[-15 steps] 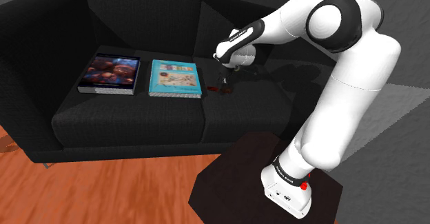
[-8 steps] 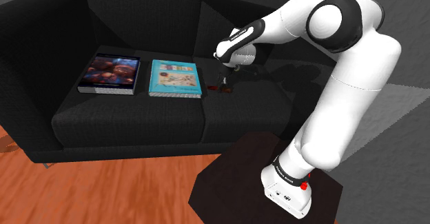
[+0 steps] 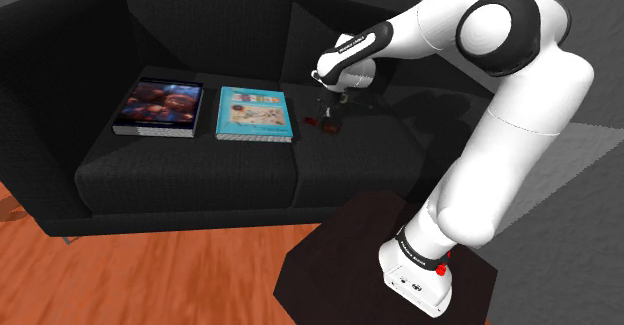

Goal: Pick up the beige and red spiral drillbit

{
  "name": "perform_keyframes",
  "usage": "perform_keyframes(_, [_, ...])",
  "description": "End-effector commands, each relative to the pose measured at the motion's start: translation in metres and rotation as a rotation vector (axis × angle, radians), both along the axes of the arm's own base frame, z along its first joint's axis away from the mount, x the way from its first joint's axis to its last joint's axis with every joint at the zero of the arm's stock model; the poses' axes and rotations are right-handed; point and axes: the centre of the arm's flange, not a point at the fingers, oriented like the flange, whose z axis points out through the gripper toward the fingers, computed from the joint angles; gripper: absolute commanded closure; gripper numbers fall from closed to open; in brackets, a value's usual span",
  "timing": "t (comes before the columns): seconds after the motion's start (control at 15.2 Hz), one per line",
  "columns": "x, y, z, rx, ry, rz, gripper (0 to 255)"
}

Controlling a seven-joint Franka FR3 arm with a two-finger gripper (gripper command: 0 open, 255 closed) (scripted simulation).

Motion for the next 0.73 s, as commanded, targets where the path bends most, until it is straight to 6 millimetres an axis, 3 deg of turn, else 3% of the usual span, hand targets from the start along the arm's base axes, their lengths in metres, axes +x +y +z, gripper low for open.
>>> perform_keyframes(0.0, [0.0,0.001,0.011,0.0,0.001,0.0,255])
perform_keyframes(0.53, [0.0,0.001,0.053,0.0,0.001,0.0,255])
perform_keyframes(0.66, [0.0,0.001,0.054,0.0,0.001,0.0,255])
